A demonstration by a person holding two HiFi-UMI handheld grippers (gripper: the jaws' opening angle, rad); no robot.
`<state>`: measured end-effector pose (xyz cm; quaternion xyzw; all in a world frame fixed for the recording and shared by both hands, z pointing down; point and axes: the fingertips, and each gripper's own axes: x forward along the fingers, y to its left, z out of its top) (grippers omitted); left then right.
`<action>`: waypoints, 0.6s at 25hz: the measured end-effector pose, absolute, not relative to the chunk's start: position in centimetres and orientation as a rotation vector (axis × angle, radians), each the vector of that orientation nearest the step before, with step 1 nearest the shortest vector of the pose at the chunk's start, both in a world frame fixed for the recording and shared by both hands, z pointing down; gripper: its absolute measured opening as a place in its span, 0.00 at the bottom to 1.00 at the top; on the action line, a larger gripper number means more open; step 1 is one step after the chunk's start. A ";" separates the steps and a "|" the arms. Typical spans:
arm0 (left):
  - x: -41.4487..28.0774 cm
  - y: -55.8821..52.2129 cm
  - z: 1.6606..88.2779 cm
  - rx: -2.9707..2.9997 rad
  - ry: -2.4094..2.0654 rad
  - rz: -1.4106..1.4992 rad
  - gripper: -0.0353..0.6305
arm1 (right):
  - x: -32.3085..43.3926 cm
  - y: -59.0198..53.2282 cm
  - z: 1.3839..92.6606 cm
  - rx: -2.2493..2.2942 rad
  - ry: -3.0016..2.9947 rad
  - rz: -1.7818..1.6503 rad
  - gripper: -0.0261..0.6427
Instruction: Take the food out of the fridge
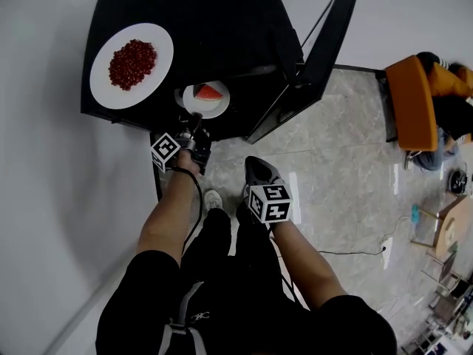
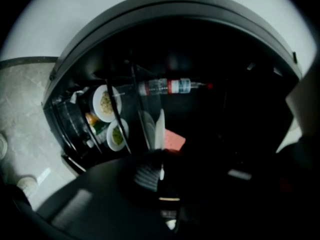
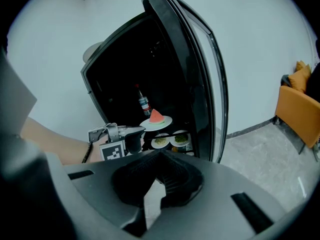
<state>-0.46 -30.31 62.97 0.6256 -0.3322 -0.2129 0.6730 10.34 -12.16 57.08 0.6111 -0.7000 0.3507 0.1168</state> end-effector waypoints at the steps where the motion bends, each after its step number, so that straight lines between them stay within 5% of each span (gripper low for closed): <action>1: -0.4 -30.0 62.9 1.413 -0.736 -0.479 0.06 | 10.3 -12.3 57.0 1.788 -2.052 1.024 0.03; 15: -0.8 -26.9 60.3 1.423 -0.595 -0.593 0.07 | 10.0 -12.6 56.4 1.773 -2.066 0.999 0.03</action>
